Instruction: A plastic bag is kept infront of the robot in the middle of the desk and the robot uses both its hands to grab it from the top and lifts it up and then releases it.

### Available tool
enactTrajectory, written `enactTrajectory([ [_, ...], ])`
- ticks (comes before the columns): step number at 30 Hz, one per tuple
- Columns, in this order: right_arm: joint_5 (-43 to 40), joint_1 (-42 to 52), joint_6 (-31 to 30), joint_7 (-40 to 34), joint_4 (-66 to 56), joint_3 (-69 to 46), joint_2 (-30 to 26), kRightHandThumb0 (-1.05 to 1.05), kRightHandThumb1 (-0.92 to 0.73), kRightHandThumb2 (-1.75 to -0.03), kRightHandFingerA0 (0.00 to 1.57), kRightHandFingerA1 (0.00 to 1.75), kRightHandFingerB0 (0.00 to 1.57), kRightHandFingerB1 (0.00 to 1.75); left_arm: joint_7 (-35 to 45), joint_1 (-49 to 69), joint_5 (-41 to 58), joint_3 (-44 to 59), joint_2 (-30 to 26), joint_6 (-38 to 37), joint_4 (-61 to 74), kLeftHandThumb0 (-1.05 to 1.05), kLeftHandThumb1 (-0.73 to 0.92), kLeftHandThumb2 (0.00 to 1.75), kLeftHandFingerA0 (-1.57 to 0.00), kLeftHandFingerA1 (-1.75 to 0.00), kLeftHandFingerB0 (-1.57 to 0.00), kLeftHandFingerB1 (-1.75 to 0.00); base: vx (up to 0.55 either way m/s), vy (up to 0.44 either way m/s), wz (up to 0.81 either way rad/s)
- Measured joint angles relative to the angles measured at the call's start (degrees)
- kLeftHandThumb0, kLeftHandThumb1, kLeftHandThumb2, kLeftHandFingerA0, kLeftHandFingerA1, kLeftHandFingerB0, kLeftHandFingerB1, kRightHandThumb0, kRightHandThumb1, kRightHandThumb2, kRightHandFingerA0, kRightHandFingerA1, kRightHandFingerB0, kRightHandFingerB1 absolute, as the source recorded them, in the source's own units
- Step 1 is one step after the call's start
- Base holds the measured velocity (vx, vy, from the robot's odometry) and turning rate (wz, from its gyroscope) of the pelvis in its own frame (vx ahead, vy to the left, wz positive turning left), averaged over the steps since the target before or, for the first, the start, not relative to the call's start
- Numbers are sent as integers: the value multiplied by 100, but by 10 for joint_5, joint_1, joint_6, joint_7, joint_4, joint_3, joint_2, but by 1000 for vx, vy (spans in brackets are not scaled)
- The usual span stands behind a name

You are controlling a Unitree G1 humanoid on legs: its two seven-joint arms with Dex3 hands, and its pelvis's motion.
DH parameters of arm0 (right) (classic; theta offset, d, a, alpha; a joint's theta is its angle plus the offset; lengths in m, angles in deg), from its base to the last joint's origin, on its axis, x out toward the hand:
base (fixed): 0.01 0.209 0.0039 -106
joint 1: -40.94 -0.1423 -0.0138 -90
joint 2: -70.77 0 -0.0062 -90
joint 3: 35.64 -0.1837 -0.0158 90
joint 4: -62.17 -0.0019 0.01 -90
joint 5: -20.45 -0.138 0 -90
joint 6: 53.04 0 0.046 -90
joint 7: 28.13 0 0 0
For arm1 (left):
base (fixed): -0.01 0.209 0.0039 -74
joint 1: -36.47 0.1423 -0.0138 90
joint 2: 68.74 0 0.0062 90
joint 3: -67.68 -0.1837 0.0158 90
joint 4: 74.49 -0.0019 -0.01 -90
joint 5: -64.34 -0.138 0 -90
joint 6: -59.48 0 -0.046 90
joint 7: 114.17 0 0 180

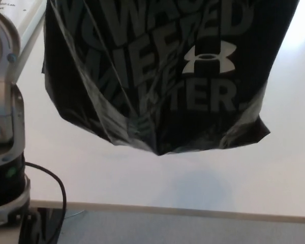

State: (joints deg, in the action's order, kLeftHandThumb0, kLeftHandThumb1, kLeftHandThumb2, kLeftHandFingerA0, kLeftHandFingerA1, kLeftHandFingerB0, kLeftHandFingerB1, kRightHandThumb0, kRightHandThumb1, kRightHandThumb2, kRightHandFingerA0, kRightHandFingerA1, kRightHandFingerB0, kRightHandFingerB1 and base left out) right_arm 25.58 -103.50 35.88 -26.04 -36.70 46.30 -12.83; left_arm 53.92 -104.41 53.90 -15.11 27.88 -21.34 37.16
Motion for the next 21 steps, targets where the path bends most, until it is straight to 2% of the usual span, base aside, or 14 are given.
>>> enactTrajectory([
  [3,5,-27,1,-14,-31,-2,6,-50,-84,-66,92,175,62,159,-11,-25,-6,5,0,-23,0,-23,64,58,-96,-175,-66,-175,0,0,0],
  [9,25,-43,24,-47,-60,-6,9,-49,-85,-65,91,175,64,150,-26,-50,-13,8,0,-70,15,-19,65,58,-95,-175,-65,-175,0,0,0],
  [13,32,-43,26,-59,-60,-9,9,-46,-86,-65,93,174,65,153,-27,-49,-11,9,0,-87,20,-24,64,57,-92,-175,-68,-174,0,0,0],
  [18,33,-42,37,-65,-8,-16,3,-42,-85,-65,95,173,65,158,-27,-42,-12,14,0,-88,-8,-20,64,57,-92,-175,-69,-175,0,0,0],
  [19,33,-41,39,-65,1,-16,2,-44,-86,-65,93,175,62,163,-27,-41,-12,15,0,-88,-14,-19,63,57,-90,-175,-69,-175,0,0,0],
  [21,29,-40,42,-64,21,-19,-1,-42,-86,-66,95,172,65,158,-27,-41,-11,18,-1,-88,-31,-20,64,57,-89,-175,-68,-175,0,0,0],
])
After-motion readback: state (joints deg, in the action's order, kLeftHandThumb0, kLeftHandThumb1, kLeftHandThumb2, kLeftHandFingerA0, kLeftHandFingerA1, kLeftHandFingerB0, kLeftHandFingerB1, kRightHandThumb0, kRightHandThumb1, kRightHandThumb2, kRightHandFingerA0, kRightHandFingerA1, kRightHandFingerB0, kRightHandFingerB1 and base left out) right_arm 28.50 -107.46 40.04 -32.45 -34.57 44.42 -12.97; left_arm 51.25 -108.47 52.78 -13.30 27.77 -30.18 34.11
